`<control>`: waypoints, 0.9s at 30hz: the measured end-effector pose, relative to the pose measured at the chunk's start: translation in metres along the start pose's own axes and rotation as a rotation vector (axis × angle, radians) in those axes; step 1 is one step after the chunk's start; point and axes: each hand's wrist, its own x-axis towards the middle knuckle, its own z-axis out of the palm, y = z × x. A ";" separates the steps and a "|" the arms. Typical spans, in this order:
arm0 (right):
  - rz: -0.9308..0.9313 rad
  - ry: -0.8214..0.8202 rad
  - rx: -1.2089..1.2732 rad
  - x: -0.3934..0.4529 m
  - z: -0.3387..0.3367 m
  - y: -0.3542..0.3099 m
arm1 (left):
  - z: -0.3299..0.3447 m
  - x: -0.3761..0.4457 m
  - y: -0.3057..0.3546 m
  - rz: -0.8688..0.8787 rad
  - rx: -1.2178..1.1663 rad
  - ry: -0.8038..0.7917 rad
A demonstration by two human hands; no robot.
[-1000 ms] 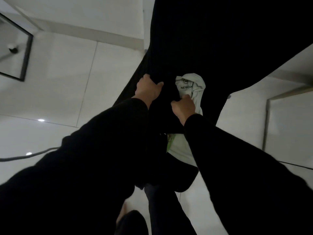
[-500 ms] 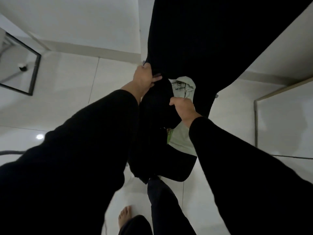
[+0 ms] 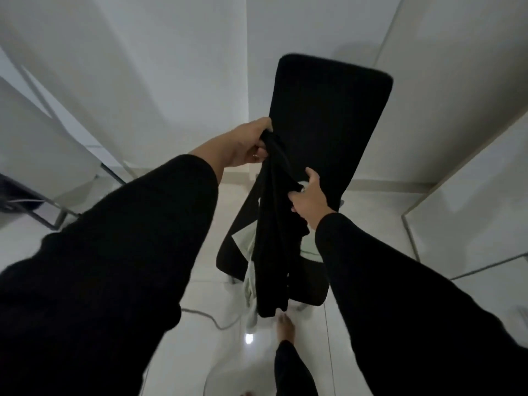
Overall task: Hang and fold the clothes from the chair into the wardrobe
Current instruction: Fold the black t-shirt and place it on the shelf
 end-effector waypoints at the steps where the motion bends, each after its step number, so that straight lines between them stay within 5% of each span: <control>1: -0.043 -0.008 -0.029 -0.014 -0.005 -0.006 | 0.002 -0.019 0.011 0.031 0.032 -0.024; 8: -0.222 0.021 -0.089 -0.097 -0.042 -0.059 | 0.021 -0.131 0.095 0.244 0.262 0.005; 13: -0.365 0.074 -0.095 -0.143 -0.092 -0.095 | 0.022 -0.171 0.129 0.407 0.258 0.181; 19: -0.415 0.298 0.027 -0.174 -0.146 -0.128 | 0.030 -0.178 0.135 0.581 0.571 0.456; 27: -0.399 0.511 0.136 -0.199 -0.174 -0.141 | 0.041 -0.189 0.121 0.607 0.838 0.341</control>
